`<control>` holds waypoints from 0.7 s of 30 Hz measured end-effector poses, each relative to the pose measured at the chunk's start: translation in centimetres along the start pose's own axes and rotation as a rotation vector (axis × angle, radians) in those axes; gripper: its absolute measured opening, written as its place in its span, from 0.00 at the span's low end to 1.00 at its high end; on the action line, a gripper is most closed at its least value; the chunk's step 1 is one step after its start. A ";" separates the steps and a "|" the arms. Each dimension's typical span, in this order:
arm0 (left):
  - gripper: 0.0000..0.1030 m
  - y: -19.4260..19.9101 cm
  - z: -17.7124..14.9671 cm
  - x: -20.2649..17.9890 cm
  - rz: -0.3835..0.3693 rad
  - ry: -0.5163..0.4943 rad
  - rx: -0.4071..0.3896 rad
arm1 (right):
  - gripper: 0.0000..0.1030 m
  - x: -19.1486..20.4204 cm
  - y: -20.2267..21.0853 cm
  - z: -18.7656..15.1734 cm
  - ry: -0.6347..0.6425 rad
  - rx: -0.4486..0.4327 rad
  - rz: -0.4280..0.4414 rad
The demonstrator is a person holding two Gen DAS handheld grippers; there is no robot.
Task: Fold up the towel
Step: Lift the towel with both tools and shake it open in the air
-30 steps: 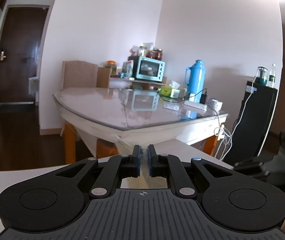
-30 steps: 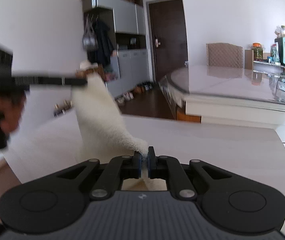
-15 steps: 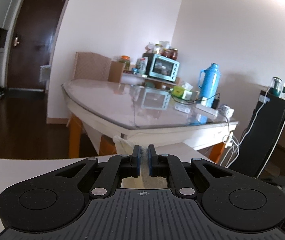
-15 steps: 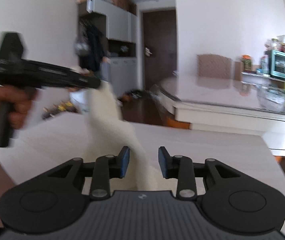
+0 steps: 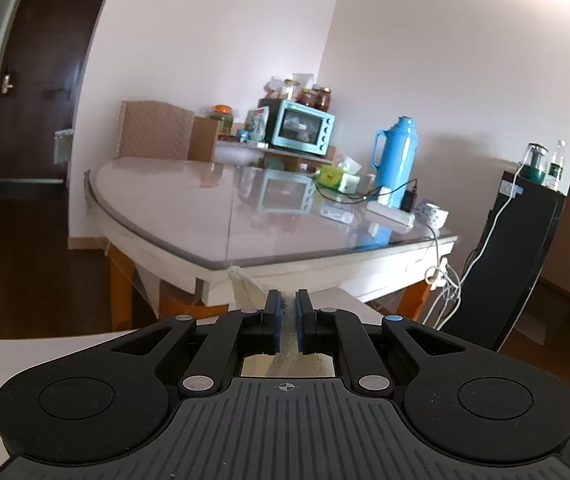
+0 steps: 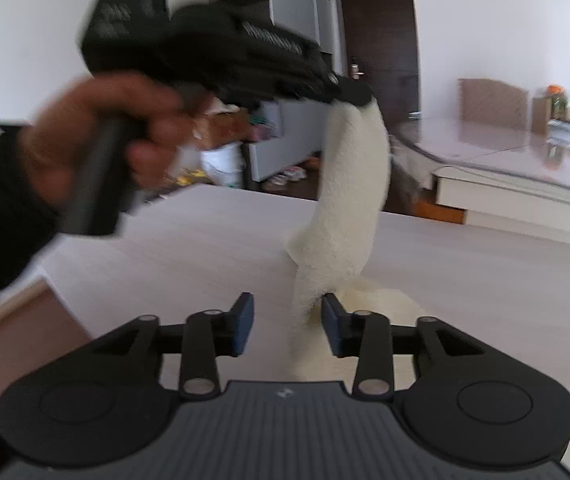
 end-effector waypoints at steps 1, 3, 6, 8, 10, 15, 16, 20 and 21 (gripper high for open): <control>0.08 0.4 0.0 0.1 0.004 -0.003 -0.003 | 0.46 -0.1 -0.3 -0.2 0.028 0.007 -0.024; 0.08 1.1 0.0 0.2 0.015 -0.009 -0.009 | 0.35 -0.1 -1.0 -0.7 0.081 0.023 -0.067; 0.08 2.1 0.1 0.5 0.034 -0.016 -0.017 | 0.06 0.0 -1.2 -1.1 0.061 0.047 -0.017; 0.08 3.1 0.7 0.5 0.052 -0.028 -0.033 | 0.06 0.4 -0.9 -0.8 0.009 0.037 0.051; 0.08 3.9 1.8 0.4 0.069 -0.044 -0.056 | 0.06 1.0 -0.6 0.1 -0.091 0.000 0.158; 0.08 4.9 5.3 -1.4 0.072 -0.115 -0.116 | 0.06 2.3 0.1 3.3 -0.274 -0.130 0.388; 0.08 4.8 5.9 -2.0 0.060 -0.128 -0.119 | 0.06 2.4 0.3 3.8 -0.299 -0.154 0.410; 0.08 2.0 5.6 -4.4 0.014 -0.155 -0.089 | 0.06 0.1 0.3 2.8 -0.369 -0.149 0.345; 0.08 1.2 5.1 -4.8 0.001 -0.155 -0.073 | 0.06 -0.8 0.2 1.9 -0.387 -0.125 0.303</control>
Point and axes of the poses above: each gripper's, at about its wrist camera, not at the fingertips, and y roughly against the way its jaws point, x to its left, z to its top, the point moved 6 cm from there along -y, roughly the way its jaws point, and after that the axes turned 8 degrees about -x, right-handed, at the moved point
